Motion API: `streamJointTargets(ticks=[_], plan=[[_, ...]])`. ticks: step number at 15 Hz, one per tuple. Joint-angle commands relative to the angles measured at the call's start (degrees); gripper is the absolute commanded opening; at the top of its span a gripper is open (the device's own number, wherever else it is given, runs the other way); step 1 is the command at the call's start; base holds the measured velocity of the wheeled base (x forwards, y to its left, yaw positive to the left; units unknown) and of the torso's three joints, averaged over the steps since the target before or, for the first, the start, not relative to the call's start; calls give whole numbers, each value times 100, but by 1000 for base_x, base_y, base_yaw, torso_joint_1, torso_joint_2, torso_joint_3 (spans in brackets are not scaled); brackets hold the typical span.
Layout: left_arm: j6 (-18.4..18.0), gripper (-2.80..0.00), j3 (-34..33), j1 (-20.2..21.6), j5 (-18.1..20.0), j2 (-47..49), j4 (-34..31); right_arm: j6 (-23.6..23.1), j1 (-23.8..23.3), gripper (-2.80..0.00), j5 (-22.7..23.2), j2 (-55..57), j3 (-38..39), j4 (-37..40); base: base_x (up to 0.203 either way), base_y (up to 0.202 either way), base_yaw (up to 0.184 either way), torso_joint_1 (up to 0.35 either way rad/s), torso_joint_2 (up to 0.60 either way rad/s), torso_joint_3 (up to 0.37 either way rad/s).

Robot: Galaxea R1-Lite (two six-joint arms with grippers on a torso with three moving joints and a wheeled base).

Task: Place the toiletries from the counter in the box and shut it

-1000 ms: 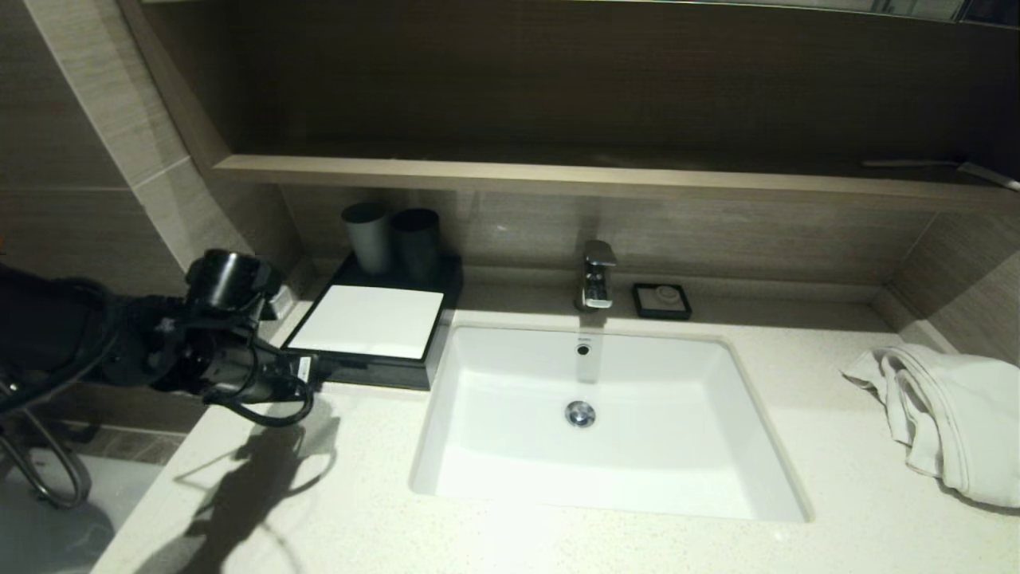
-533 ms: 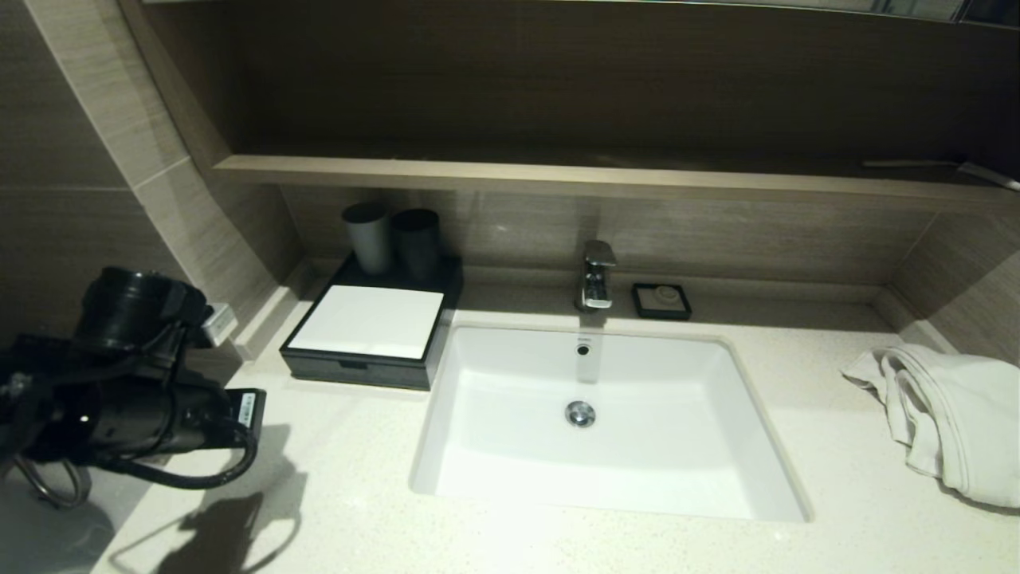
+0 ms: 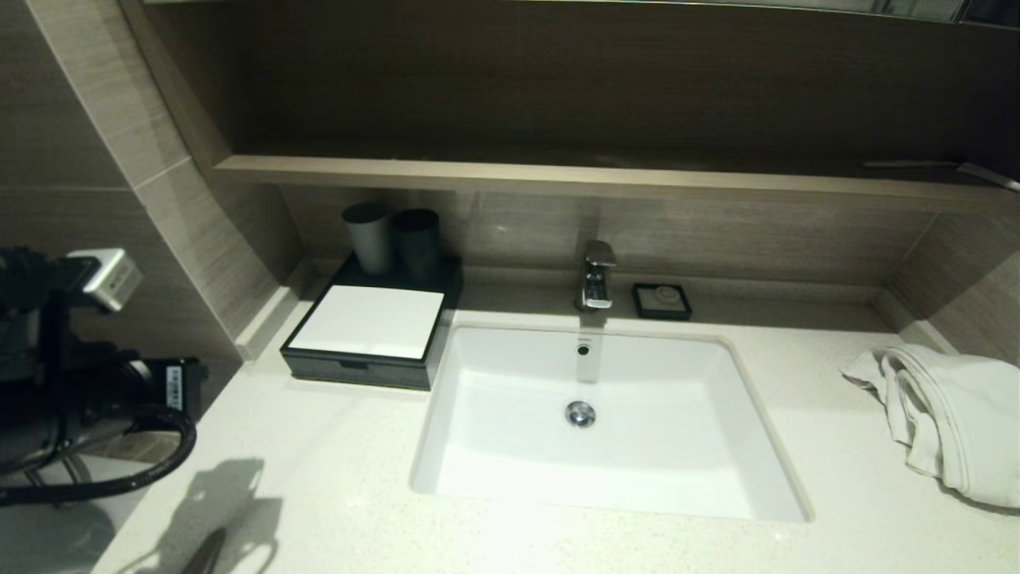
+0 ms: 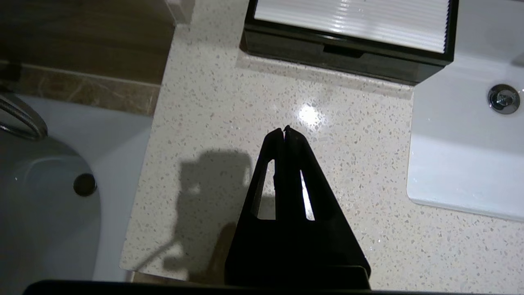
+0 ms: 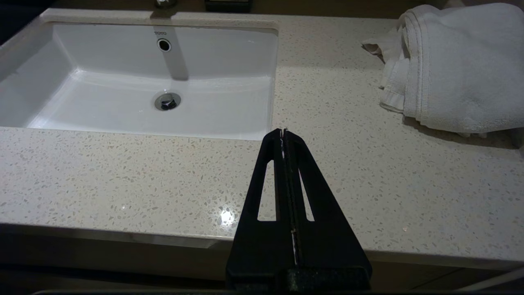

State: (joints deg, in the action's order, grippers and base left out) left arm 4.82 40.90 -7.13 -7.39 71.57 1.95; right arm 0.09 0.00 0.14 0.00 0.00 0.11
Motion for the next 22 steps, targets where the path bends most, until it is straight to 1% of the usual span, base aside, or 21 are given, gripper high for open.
streamJointTargets(ticks=[1,3,8,9,10,11,14,17,19,22], plan=[[-52,-280,-117,1,-41,-352,119,0,0,-280,3,0,0,-2,0,0,0,0,0,0],[-67,-280,-314,1,-122,-545,233,0,0,-280,3,0,0,-2,0,0,0,0,0,0],[-43,-280,-688,-4,-162,-1367,254,0,0,-280,3,0,0,-2,0,0,0,0,0,0],[-39,-280,-789,39,-160,-1564,266,0,0,-280,3,0,0,-2,0,0,0,0,0,0],[-51,-280,-969,201,-145,-1753,323,0,0,-280,3,0,0,-2,0,0,0,0,0,0],[-68,-280,-1156,351,-93,-1978,469,0,0,-280,3,0,0,-2,0,0,0,0,0,0],[-101,-280,-1826,915,427,-2765,1146,0,0,-280,3,0,0,-2,0,0,0,0,0,0],[-173,-280,-2423,1352,679,-3712,1433,0,0,-280,3,0,0,-2,0,0,0,0,0,0],[-251,-280,-2787,1438,745,-4244,1470,0,0,-280,3,0,0,-2,0,0,0,0,0,0],[-583,-280,-3257,1387,801,-4985,1464,0,0,-280,3,0,0,-2,0,0,0,0,0,0]])
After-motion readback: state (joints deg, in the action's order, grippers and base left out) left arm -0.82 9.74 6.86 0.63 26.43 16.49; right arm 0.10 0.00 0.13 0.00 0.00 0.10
